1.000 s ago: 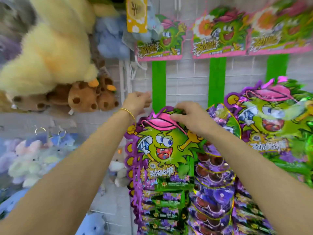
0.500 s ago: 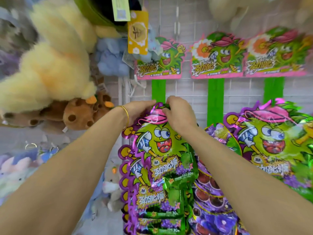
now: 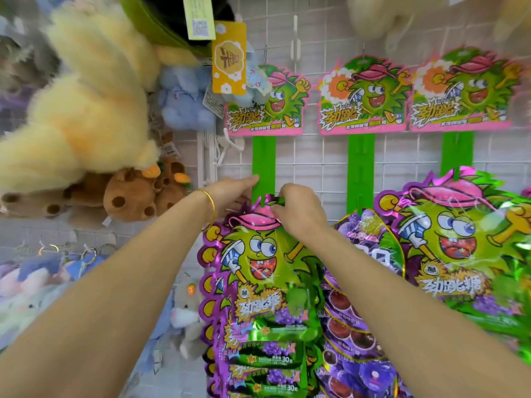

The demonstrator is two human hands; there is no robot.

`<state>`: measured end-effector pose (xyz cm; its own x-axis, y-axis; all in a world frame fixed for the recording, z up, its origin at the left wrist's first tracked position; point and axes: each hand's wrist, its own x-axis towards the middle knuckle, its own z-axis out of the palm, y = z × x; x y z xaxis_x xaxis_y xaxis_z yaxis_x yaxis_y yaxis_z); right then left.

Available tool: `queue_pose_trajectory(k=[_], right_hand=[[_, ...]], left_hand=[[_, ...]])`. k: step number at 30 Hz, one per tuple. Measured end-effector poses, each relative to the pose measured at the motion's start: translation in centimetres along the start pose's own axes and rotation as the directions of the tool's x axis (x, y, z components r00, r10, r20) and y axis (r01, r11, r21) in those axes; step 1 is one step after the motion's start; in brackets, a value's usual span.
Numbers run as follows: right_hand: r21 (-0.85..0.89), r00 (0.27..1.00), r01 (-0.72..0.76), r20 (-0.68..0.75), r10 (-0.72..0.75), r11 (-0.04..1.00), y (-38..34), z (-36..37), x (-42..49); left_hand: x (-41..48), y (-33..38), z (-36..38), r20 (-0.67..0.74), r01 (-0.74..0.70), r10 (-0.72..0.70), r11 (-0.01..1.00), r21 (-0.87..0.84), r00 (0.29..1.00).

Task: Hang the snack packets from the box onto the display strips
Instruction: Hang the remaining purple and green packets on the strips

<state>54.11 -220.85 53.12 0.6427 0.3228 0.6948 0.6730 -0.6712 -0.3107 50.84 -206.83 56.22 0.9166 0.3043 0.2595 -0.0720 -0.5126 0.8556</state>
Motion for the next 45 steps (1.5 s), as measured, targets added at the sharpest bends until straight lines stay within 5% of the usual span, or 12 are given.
queue_pose_trajectory(k=[4, 10, 13, 15, 17, 20, 24, 27, 29, 34, 45], right_hand=[[0.037, 0.999, -0.033, 0.031, 0.032, 0.999, 0.2, 0.1, -0.7], [-0.052, 0.999, -0.044, 0.022, 0.045, 0.998, 0.5, -0.3, -2.0], [-0.117, 0.992, 0.011, -0.124, -0.026, 0.993, 1.0, -1.0, -5.0], [-0.01, 0.957, 0.088, -0.275, -0.087, 0.996, 1.8, -0.8, -8.9], [0.171, 0.959, 0.113, -0.277, -0.062, 0.979, 3.0, 0.7, -14.7], [0.308, 0.998, -0.045, 0.051, 0.031, 0.95, 6.3, 5.7, -24.5], [0.286, 0.819, -0.438, 0.518, 0.247, 0.853, 12.8, 13.9, -37.9], [0.04, 0.537, -0.651, 0.73, 0.422, 0.758, 16.9, 18.9, -46.4], [-0.111, 0.371, -0.674, 0.804, 0.465, 0.73, 18.7, 22.0, -50.9], [-0.328, 0.098, -0.623, 0.868, 0.487, 0.71, 21.2, 26.7, -57.1], [-0.282, 0.132, -0.775, 0.804, 0.58, 0.566, 22.4, 29.7, -57.5]], left_hand=[[-1.4, -2.2, 0.2, -0.096, -0.277, 0.317, 0.913, 0.3, 0.943], [-3.5, -6.2, 1.4, -0.224, -0.356, 0.569, 0.727, 0.587, 0.791], [-7.1, -7.9, 3.0, -0.409, -0.412, 0.645, 0.745, 0.525, 0.646], [-10.9, -9.7, 5.7, -0.479, -0.479, 0.634, 0.773, 0.415, 0.608], [-15.1, -13.0, 9.5, -0.449, -0.491, 0.603, 0.797, 0.351, 0.659], [-21.4, -20.0, 15.6, -0.238, -0.408, 0.47, 0.873, 0.268, 0.85], [-27.4, -28.3, 20.3, 0.092, -0.081, 0.061, 0.97, 0.228, 0.994], [-28.5, -31.4, 21.2, 0.162, 0.044, -0.096, 0.955, 0.294, 0.982], [-28.4, -32.7, 21.5, 0.177, 0.05, -0.114, 0.943, 0.329, 0.978], [-28.1, -34.2, 21.0, 0.251, 0.067, -0.151, 0.947, 0.314, 0.956], [-27.4, -35.3, 20.9, 0.286, 0.138, -0.202, 0.964, 0.229, 0.937]])
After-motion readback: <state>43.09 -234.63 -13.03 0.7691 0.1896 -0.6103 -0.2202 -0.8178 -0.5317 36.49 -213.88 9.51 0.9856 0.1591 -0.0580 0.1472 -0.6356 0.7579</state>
